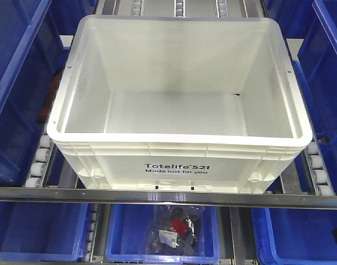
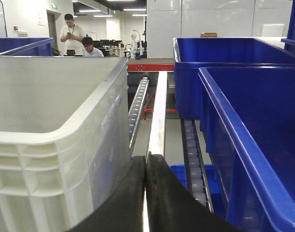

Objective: Move bin from left to right shelf

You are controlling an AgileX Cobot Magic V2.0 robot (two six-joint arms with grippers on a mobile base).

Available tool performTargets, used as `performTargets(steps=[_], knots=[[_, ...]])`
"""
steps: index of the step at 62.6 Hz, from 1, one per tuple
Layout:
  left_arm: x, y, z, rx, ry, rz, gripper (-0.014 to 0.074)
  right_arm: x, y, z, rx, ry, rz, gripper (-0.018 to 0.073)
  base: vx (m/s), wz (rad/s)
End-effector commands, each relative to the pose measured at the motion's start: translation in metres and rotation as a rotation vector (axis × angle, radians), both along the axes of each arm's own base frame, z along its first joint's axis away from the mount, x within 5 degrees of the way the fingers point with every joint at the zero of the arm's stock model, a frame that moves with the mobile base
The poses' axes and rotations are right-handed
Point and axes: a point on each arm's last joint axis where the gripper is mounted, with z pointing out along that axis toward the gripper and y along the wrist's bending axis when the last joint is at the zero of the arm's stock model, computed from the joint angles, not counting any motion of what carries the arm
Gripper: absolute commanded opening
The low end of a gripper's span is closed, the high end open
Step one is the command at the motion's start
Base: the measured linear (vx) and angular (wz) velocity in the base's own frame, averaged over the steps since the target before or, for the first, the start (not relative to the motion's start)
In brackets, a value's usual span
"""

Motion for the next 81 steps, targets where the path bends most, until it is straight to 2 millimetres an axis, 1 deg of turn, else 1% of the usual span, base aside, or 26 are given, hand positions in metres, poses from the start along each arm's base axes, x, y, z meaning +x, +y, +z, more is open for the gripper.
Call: performTargets(steps=[1, 50, 56, 60, 64, 70, 74, 81], knots=[[-0.003, 0.000, 0.015, -0.007, -0.107, -0.005, -0.0006, -0.001, 0.000, 0.003, -0.006, -0.075, -0.001, -0.0009, 0.00, 0.00], [-0.003, 0.000, 0.015, -0.007, -0.110, -0.005, -0.0006, -0.001, 0.000, 0.003, -0.006, -0.076, -0.001, -0.0009, 0.00, 0.00], [-0.004, 0.000, 0.017, -0.005, -0.134, -0.004, -0.0006, -0.002, 0.000, 0.009, 0.004, -0.139, 0.002, -0.0009, 0.00, 0.00], [-0.006, 0.000, 0.027, -0.007, -0.196, -0.006, -0.0006, -0.004, 0.000, 0.018, 0.038, -0.197, 0.007, -0.0009, 0.00, 0.00], [-0.010, 0.000, 0.044, -0.008, -0.272, -0.006, -0.0006, -0.007, 0.000, 0.030, 0.050, -0.240, 0.009, -0.0009, 0.00, 0.00], [-0.022, 0.000, 0.078, -0.008, -0.377, -0.007, -0.0006, -0.014, 0.000, 0.056, 0.052, -0.312, 0.011, -0.0009, 0.00, 0.00], [-0.033, 0.000, 0.102, -0.008, -0.431, -0.007, -0.0006, -0.022, -0.001, 0.077, 0.054, -0.366, 0.011, -0.0009, 0.00, 0.00], [-0.053, 0.000, 0.141, -0.008, -0.456, -0.008, -0.0006, -0.036, -0.002, 0.111, 0.055, -0.398, 0.009, -0.0009, 0.00, 0.00]])
